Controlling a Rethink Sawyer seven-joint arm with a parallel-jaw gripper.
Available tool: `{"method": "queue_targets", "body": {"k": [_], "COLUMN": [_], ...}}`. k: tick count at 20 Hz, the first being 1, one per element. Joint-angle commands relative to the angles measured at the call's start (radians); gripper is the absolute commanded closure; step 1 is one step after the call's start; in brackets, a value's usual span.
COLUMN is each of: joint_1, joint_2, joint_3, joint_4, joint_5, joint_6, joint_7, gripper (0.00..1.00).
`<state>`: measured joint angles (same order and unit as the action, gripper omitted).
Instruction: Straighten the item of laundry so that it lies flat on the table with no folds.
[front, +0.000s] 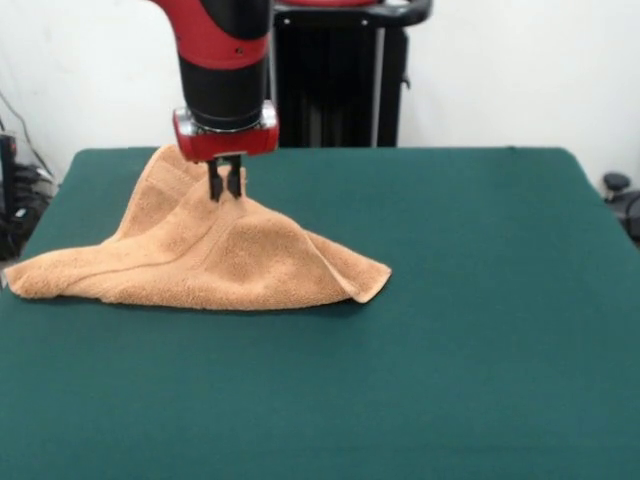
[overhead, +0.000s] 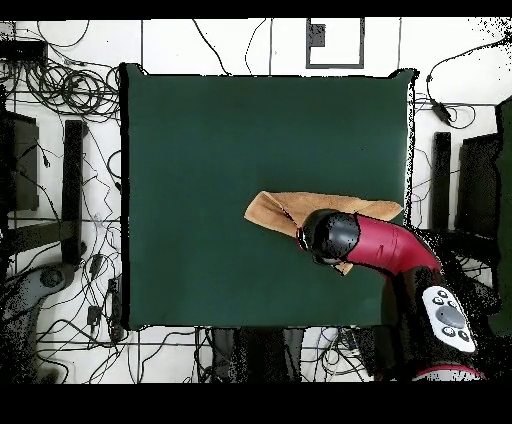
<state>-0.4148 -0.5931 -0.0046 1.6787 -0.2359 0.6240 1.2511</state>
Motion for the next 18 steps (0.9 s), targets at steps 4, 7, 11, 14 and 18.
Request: {"method": "queue_targets", "body": {"k": [4,7,11,14,18], "joint_1": [0.032,0.041,0.059,0.063,0.046], "joint_2": [0.067,0.088,0.099,0.102,0.107], "joint_3": [0.106,0.097,0.070,0.058,0.083], "joint_4": [-0.053,-0.050,-0.032,-0.014,-0.010], "joint_5": [0.014,0.002,0.026,0.068,0.057], "joint_6": [-0.024,-0.068,-0.065,-0.085,-0.062], "joint_7": [0.107,0.126,0.188,0.256,0.192], "gripper": [1.00,1.00,0.00,0.00,0.00]}}
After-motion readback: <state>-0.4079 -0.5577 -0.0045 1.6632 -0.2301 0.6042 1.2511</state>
